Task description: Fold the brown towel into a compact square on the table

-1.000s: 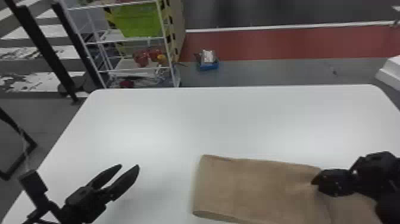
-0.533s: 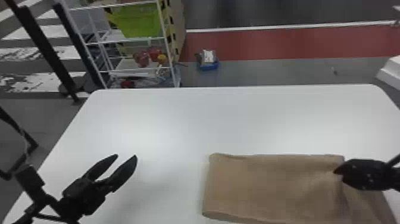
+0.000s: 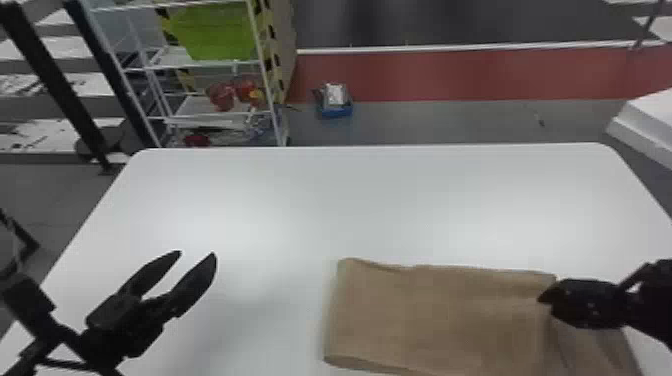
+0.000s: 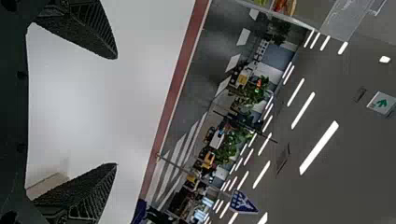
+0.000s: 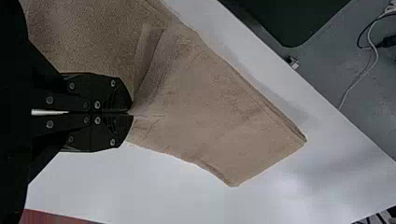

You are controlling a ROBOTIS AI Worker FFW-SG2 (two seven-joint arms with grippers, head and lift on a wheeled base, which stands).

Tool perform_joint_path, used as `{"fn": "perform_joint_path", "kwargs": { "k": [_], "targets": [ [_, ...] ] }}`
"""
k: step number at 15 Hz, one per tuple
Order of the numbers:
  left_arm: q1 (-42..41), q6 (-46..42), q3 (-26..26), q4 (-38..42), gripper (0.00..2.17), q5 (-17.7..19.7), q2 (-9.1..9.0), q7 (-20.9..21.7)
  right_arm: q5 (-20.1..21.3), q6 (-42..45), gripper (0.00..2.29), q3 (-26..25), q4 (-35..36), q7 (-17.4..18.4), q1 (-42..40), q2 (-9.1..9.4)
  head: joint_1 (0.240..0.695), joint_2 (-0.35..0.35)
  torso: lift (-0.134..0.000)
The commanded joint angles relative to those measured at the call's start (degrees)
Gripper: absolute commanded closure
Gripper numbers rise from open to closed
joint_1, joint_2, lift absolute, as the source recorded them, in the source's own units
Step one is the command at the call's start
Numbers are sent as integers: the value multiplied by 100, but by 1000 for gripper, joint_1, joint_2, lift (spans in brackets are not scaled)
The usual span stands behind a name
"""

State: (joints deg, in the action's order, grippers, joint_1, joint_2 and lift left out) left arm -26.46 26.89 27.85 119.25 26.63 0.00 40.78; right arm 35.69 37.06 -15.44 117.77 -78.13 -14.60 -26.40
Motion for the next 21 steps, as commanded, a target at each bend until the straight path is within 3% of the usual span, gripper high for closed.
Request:
{"fn": "perform_joint_path", "kwargs": {
  "k": [1,4,7,12,15,17,21],
  "targets": [
    [18,14,-7,-7,60,-18,-15,0,-344,-46,1295,-618,458,-19,-307,-24,695,103,-134],
    [106,32,-113,-122,60,-62,-15,-9,-273,323,1295,-891,185,-19,-667,-6,695,77,-134],
    [115,14,-368,-183,60,-194,-15,-18,61,586,1295,-689,-351,-19,-492,29,695,27,-134],
    [97,14,-359,-201,60,-203,-15,-27,25,569,1295,-574,-342,-19,-219,99,695,-2,-134],
    [115,14,-359,-254,63,-238,-15,-35,-405,586,1295,-1242,89,-19,-430,91,695,5,-134],
    [185,14,-368,-359,63,-255,-15,-35,-484,709,1295,-1568,98,-19,-694,73,695,-13,-134],
    [255,14,-535,-465,63,-352,-15,-35,69,1307,1295,-1374,-825,-19,-500,99,695,-77,-134]
  ]
}}
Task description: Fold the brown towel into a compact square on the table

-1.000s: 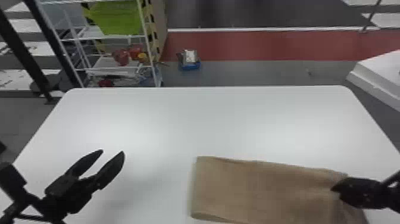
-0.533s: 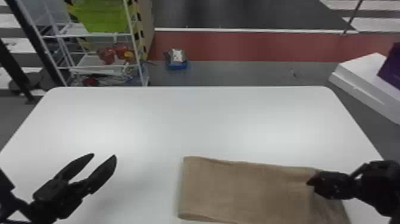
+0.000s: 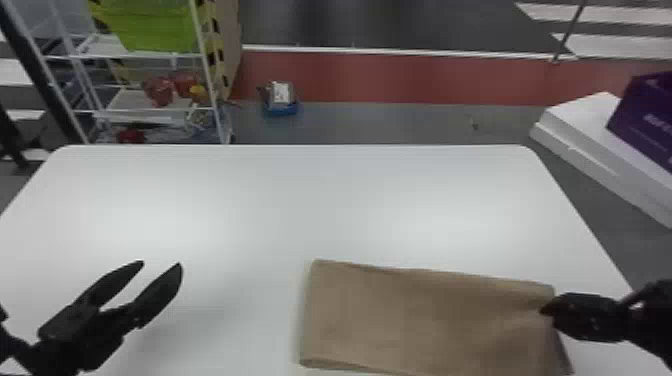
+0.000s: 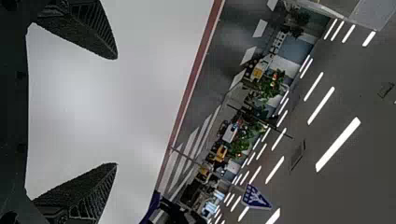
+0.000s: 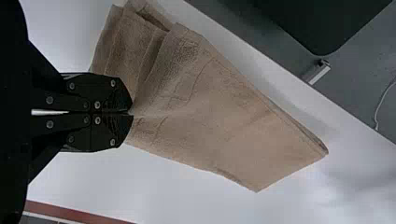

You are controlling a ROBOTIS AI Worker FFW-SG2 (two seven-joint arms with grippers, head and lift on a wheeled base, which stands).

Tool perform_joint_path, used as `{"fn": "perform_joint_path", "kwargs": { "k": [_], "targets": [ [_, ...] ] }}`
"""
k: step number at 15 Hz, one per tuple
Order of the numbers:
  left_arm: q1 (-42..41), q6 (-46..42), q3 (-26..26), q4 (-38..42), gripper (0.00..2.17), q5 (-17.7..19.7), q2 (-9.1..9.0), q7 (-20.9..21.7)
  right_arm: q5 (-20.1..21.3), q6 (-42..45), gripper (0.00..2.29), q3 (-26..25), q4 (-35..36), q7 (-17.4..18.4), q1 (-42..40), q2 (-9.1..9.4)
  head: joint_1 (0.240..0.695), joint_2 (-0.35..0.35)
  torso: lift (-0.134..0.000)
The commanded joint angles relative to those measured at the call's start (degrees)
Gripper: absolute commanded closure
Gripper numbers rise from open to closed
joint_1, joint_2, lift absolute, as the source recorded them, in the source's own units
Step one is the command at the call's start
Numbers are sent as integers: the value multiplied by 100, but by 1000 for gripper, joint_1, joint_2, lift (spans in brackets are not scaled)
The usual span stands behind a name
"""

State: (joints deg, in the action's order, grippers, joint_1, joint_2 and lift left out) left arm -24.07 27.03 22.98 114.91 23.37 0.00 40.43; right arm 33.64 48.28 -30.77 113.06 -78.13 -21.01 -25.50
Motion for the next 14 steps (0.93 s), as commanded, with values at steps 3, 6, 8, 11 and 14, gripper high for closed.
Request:
{"fn": "perform_joint_path", "kwargs": {
  "k": [3,6,8,11,14],
  "targets": [
    [17,0,-48,-39,63,-26,-15,0,398,185,1295,414,-513,-19,334,36,695,-96,-134],
    [17,0,-30,-48,63,-26,-15,-18,239,185,1295,256,-232,-19,378,45,695,-81,-134],
    [26,0,-30,-65,63,-43,-15,-44,-200,150,1295,-316,129,-19,185,54,695,-77,-134],
    [149,-17,-48,-241,63,-70,-15,-44,-253,273,1295,-641,14,-19,-79,45,695,-109,-134],
    [166,-17,-127,-267,63,-114,-15,-35,108,554,1295,-412,-513,-19,150,54,695,-136,-134]
  ]
}}
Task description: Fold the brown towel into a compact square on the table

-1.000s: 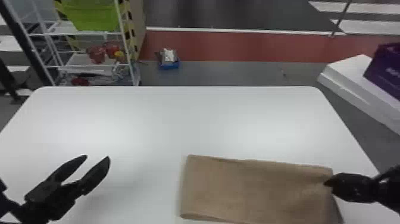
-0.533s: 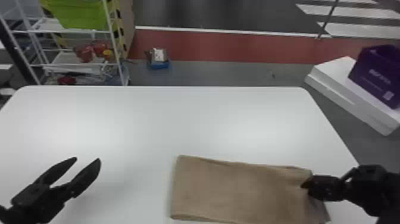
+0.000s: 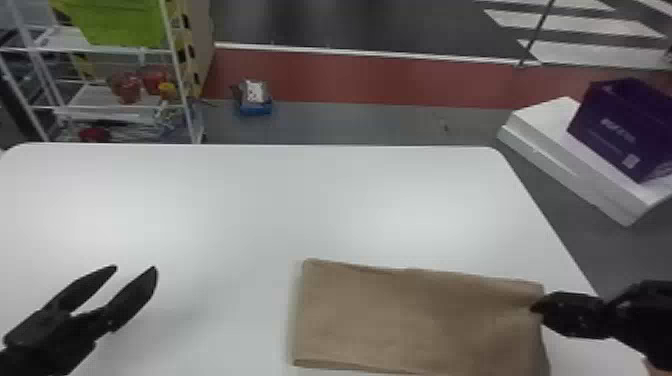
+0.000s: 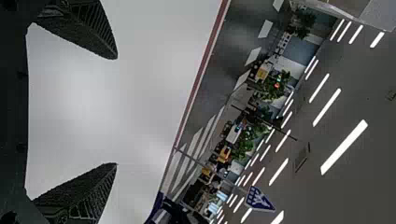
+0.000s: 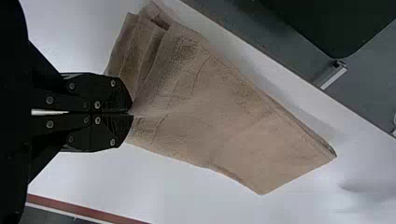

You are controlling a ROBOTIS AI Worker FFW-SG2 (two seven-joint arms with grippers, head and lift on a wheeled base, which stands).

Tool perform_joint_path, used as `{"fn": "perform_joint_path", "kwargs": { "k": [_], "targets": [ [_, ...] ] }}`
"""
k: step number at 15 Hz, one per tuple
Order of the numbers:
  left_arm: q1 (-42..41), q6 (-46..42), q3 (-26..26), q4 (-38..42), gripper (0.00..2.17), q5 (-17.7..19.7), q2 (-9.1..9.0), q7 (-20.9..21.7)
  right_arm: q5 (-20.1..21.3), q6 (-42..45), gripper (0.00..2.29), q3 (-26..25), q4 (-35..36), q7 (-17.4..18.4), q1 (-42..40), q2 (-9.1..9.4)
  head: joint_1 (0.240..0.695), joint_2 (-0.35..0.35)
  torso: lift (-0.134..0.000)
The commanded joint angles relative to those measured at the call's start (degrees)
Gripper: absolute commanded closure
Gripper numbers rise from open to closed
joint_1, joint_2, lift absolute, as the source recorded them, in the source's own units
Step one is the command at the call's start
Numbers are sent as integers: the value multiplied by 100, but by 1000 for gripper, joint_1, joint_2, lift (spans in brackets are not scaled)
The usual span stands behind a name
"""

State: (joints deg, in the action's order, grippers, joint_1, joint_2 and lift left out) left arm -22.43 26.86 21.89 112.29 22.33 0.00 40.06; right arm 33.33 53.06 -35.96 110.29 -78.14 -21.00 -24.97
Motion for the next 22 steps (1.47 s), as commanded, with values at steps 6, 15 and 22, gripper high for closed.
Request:
{"fn": "perform_joint_path", "kwargs": {
  "k": [6,15,22],
  "targets": [
    [-43,0,26,38,63,-10,-15,2,-55,-46,1295,-25,107,-19,325,-17,695,-131,-134],
    [19,18,-211,3,63,-115,-15,-33,218,288,1295,-78,-579,-19,369,-78,695,-222,-134],
    [19,18,-211,-67,63,-115,-15,-33,358,323,1295,-192,-570,-19,263,-78,695,-208,-134]
  ]
}}
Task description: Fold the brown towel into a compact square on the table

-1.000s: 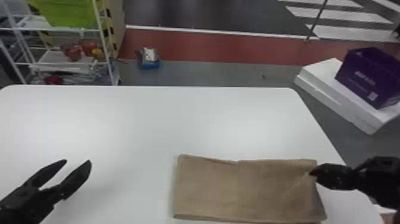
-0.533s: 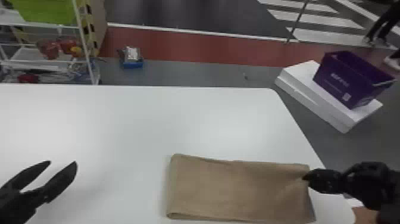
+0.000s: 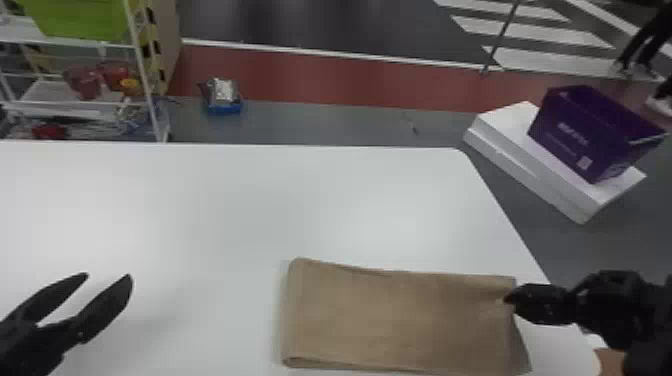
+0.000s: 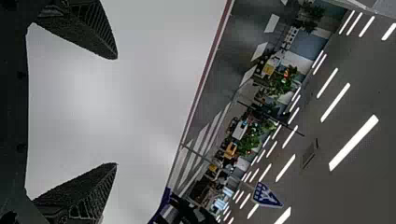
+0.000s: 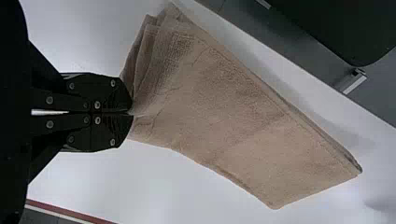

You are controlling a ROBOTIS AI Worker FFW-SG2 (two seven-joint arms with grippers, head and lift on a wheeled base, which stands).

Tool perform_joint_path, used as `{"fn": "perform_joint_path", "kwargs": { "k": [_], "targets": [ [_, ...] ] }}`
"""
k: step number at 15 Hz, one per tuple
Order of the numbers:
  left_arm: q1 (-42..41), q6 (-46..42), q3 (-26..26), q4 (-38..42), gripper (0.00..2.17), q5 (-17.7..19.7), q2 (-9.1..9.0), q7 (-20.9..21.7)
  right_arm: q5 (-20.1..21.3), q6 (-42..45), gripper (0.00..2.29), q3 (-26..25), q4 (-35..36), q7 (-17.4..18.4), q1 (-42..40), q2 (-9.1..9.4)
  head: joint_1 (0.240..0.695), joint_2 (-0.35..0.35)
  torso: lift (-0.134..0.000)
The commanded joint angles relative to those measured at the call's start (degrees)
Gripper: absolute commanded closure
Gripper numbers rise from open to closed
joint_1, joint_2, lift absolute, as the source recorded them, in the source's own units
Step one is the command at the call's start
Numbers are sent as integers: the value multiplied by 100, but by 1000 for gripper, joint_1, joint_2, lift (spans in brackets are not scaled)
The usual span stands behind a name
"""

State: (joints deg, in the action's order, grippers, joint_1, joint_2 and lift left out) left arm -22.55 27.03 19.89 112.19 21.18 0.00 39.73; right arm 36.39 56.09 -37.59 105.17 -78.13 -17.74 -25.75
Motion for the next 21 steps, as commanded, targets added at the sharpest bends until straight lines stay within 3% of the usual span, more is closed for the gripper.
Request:
{"fn": "perform_joint_path", "kwargs": {
  "k": [1,4,11,19,20,21],
  "targets": [
    [40,0,-37,-74,63,0,-15,0,140,20,1295,-29,-128,-19,-63,0,695,-211,-134],
    [40,0,-81,-101,63,-17,-15,9,448,231,1295,58,-304,-19,-45,0,695,-234,-134],
    [40,-18,-108,-145,63,-17,-15,0,369,160,1295,94,-400,-19,394,-9,695,-236,-134],
    [75,-18,-117,-224,63,-17,-15,9,958,213,1258,287,-884,-19,667,-26,695,-251,-134],
    [84,-35,-125,-224,63,-17,-15,9,966,178,940,278,-884,-19,675,-26,695,-255,-134],
    [84,-18,-117,-224,63,-17,-15,9,958,90,387,287,-884,-19,693,-26,695,-256,-134]
  ]
}}
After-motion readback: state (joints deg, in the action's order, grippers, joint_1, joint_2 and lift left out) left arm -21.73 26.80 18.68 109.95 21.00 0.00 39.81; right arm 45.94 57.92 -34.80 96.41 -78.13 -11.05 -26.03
